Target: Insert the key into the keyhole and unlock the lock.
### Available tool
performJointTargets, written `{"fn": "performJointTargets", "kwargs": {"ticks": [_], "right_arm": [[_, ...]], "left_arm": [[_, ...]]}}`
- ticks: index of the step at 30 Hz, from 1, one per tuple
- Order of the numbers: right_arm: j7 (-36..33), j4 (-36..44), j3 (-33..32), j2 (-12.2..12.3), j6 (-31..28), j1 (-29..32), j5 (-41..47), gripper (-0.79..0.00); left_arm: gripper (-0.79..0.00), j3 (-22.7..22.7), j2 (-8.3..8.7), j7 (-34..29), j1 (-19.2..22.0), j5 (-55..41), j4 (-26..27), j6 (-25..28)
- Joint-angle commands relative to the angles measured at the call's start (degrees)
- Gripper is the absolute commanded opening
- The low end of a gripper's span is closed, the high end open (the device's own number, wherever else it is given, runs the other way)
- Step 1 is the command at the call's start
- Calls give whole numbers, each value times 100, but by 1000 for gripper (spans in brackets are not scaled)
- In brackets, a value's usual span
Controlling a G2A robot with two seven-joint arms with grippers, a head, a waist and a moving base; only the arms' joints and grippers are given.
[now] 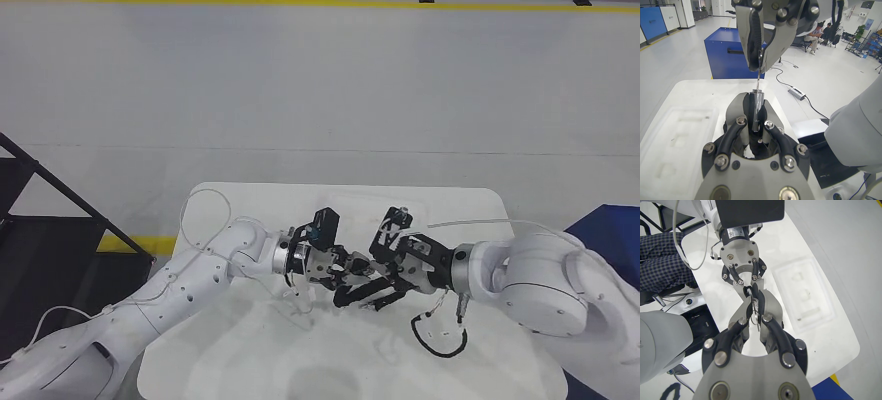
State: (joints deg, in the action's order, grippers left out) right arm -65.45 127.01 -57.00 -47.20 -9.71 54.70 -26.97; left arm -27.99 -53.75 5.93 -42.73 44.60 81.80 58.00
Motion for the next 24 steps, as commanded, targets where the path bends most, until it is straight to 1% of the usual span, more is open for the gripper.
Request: {"fn": "performJointTargets", "kwargs": {"ticks": [1, 6, 11, 14, 18, 20, 21, 22, 23, 24], "right_arm": [[70, 11, -39, -2, 51, 28, -1, 0], [288, 59, -242, 21, 65, 221, 27, 0], [452, 108, -489, 63, 50, 530, 83, 0], [531, 112, -601, 88, -34, 723, 55, 0], [638, 102, -707, 113, -165, 958, -21, 0], [688, 78, -753, 123, -239, 1053, -62, 0], [708, 67, -773, 128, -281, 1094, -73, 0], [726, 48, -794, 132, -313, 1133, -79, 0], [744, 28, -815, 135, -349, 1168, -90, 0], [763, 7, -834, 139, -380, 1204, -96, 0]], "left_arm": [[-785, -17, 3, -54, -6, 66, -63, 0], [-785, -56, 29, -507, -37, 348, -300, 0], [-785, 23, -7, -1072, -115, 434, -506, -52], [-785, 121, -73, -1256, -174, 381, -591, -20], [-785, 346, -208, -1736, -143, 689, -682, -65], [-785, 448, -289, -1826, -146, 817, -729, -84], [-505, 508, -330, -1900, -142, 885, -774, -76], [-18, 552, -370, -1945, -136, 909, -837, -69], [0, 578, -411, -1960, -120, 911, -893, -74], [0, 592, -450, -1928, -111, 887, -941, -65]]}}
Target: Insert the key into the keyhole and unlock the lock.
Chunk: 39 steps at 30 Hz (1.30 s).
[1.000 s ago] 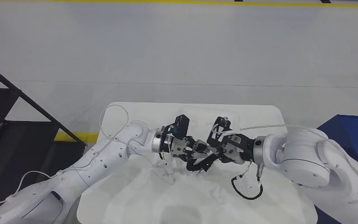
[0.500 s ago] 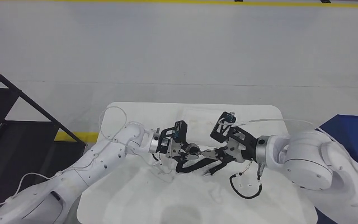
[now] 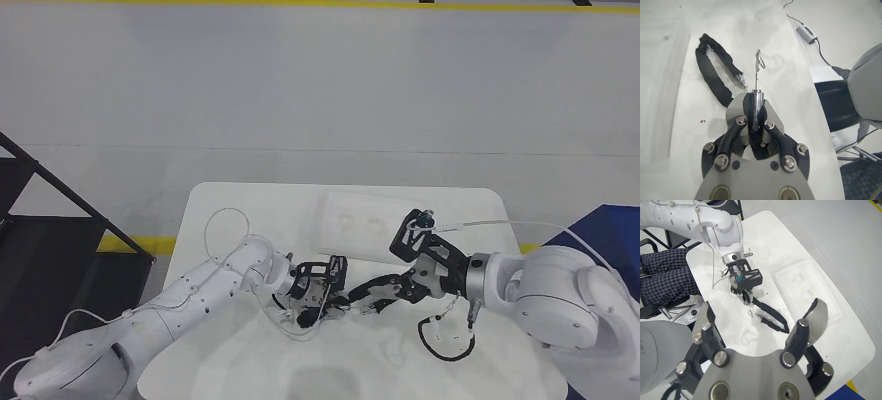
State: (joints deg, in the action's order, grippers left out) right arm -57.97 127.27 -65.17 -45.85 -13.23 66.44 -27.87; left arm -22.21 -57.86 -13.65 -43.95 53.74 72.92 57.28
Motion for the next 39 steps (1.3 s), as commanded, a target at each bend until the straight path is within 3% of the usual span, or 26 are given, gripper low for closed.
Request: {"fn": "performJointTargets", "kwargs": {"ticks": [1, 5, 9, 14, 19, 24, 28, 35, 39], "right_arm": [[51, -38, -40, 5, -45, 64, 0, 0], [251, -172, -118, 10, -231, 191, 11, 0], [514, -524, -163, 8, -606, 269, 47, 0], [1022, -988, -233, -17, -1411, 88, 129, 0], [1413, -1698, -161, -75, -2245, -377, 100, 0], [1831, -2587, 102, -192, -3017, -1055, 221, 0], [1986, -3128, 407, -313, -3465, -1688, 284, 0], [2001, -3894, 885, -521, -3821, -2684, 383, 0], [1962, -4171, 1053, -602, -3865, -3059, 416, 0]], "left_arm": [[0, 21, -72, 80, 20, -50, -111, 32], [0, -1, -161, 391, 113, -144, -256, 72], [0, -168, -122, 759, 326, -68, -337, 72], [0, -453, 93, 1540, 751, -159, -243, 72], [0, -474, 361, 2093, 1429, 115, -234, 72], [0, -162, 533, 3055, 2111, 270, -419, 72], [0, 292, 572, 3651, 2624, 225, -730, 72], [0, 1170, 535, 4530, 3394, -56, -1141, 72], [0, 1247, 544, 4776, 3597, -86, -1223, 72]]}}
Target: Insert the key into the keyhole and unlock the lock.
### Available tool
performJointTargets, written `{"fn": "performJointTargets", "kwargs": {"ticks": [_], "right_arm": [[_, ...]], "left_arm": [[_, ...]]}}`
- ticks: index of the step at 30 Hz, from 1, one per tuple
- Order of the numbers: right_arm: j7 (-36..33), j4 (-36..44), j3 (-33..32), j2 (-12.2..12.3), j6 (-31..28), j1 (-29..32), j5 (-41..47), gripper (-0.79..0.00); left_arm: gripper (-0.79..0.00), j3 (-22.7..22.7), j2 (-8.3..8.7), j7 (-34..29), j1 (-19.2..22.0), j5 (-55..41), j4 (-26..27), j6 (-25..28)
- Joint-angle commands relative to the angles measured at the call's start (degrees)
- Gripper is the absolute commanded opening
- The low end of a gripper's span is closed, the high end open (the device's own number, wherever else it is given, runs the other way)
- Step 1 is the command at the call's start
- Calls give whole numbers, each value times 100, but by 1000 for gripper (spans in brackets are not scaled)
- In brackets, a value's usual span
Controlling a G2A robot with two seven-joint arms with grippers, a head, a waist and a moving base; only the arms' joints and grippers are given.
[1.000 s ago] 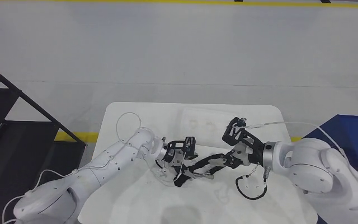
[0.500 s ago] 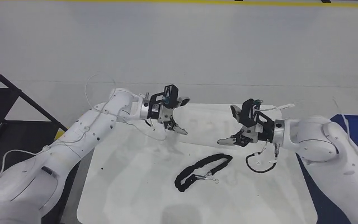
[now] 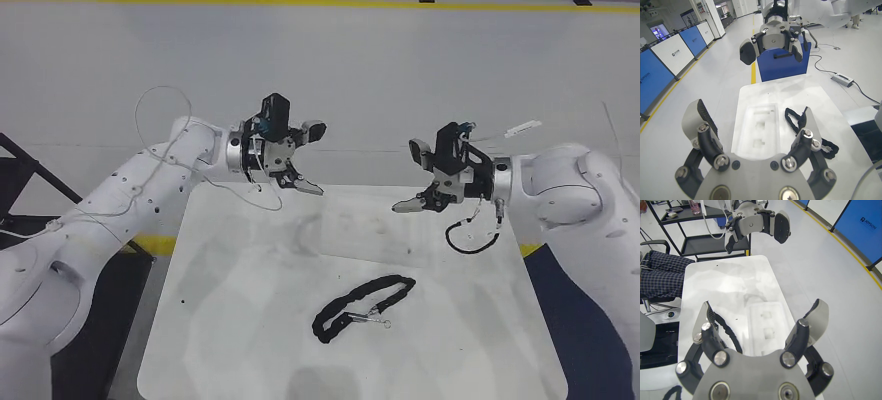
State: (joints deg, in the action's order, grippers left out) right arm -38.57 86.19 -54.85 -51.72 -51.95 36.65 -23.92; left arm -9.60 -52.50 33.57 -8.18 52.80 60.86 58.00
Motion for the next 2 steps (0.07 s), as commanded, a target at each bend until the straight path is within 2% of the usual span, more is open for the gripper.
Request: {"fn": "performJointTargets", "kwargs": {"ticks": [1, 2], "right_arm": [[58, -114, 38, -31, 17, -139, 10, 0], [84, -142, 46, -40, 19, -168, -7, 0]], "left_arm": [[0, -14, 15, 52, 43, 45, -51, 0], [0, -14, 19, 101, 41, 32, -42, 0]]}}
